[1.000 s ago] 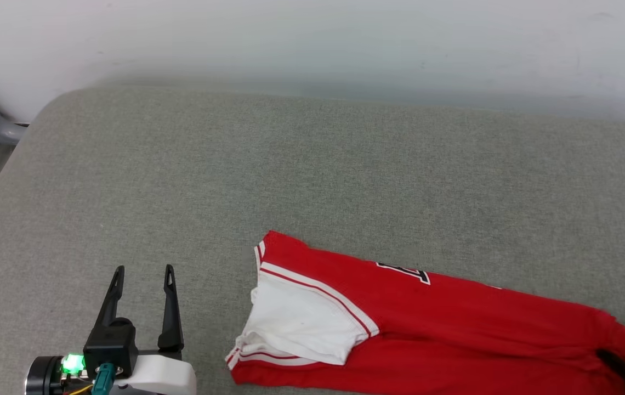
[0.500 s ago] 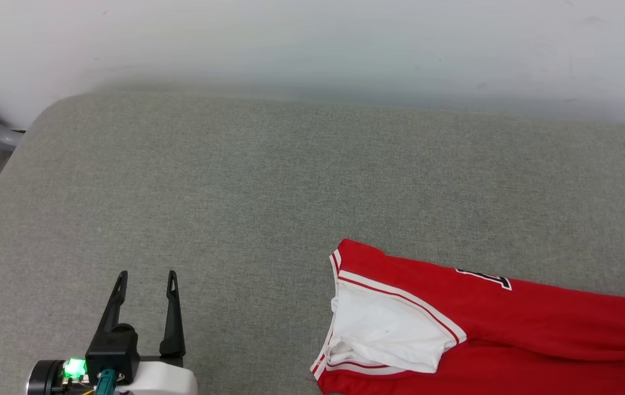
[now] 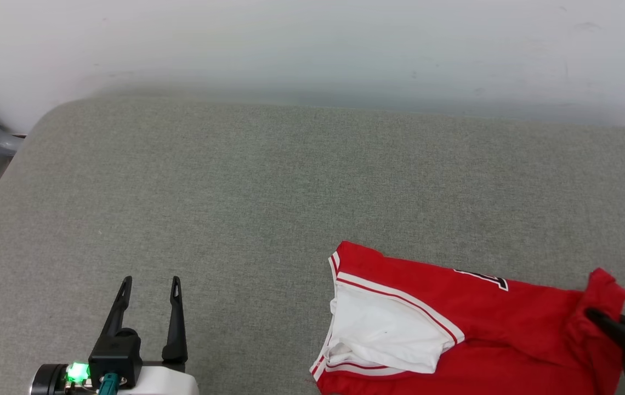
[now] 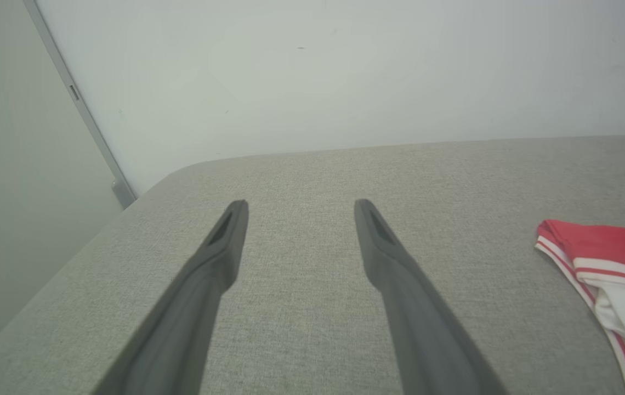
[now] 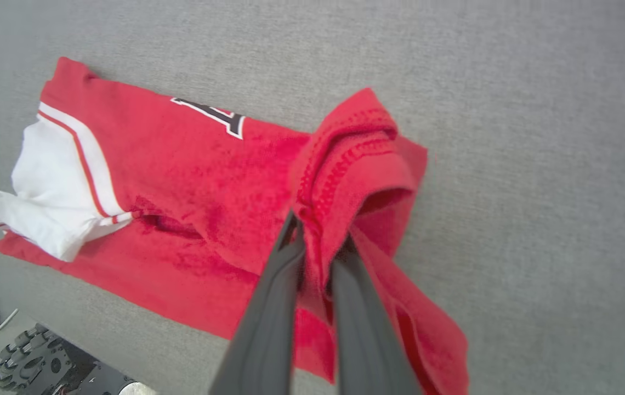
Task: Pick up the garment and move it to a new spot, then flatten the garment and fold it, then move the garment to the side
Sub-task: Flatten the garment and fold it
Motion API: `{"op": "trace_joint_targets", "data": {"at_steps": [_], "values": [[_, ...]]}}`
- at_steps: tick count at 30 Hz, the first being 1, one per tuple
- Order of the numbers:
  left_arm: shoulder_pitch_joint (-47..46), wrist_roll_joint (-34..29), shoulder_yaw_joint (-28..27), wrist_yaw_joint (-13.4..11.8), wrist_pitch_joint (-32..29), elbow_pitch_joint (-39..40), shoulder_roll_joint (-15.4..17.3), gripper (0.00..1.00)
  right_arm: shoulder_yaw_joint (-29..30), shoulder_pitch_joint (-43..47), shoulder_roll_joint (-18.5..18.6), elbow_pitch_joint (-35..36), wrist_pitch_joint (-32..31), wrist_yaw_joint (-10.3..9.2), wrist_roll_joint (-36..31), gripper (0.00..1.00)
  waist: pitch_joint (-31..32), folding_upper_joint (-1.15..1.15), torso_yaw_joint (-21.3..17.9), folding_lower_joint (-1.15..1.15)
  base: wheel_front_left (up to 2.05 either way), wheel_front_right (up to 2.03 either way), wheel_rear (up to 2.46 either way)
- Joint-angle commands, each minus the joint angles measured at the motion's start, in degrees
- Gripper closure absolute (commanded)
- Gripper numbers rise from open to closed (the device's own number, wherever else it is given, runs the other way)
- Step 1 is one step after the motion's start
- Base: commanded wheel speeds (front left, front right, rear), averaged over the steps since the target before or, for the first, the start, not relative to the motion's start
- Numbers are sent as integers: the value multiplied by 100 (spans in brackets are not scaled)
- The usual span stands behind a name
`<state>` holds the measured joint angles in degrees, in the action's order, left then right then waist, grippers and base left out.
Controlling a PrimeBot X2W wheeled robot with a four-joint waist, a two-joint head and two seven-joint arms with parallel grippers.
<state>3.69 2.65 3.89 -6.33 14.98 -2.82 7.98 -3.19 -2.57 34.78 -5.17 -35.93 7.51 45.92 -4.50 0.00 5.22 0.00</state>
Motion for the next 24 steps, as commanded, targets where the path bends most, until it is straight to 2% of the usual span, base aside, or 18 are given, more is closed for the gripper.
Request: {"op": "trace_joint_targets", "data": {"at_steps": [1,5,12,16,24], "values": [[19,-53,-8,25,28,-3,-31,0,-95,80,-99,231,-82,-5,-69,100,-7,0,18,0,0,0,0],[-16,-70,-9,60,28,-13,-46,0,-332,-28,-214,661,-197,-5,-166,100,-33,0,50,0,0,0,0],[-146,-110,18,113,28,-31,-91,0,-1270,-608,-420,1253,-361,-5,-407,100,-151,0,159,0,0,0,0],[-218,-120,31,140,27,-50,-125,0,-1877,-1088,-476,1233,-345,-5,-525,100,-234,0,232,0,0,0,0],[-349,-129,35,187,28,-87,-190,0,-3008,-2097,-713,728,-87,-5,-665,100,-382,0,368,0,0,0,0]]}}
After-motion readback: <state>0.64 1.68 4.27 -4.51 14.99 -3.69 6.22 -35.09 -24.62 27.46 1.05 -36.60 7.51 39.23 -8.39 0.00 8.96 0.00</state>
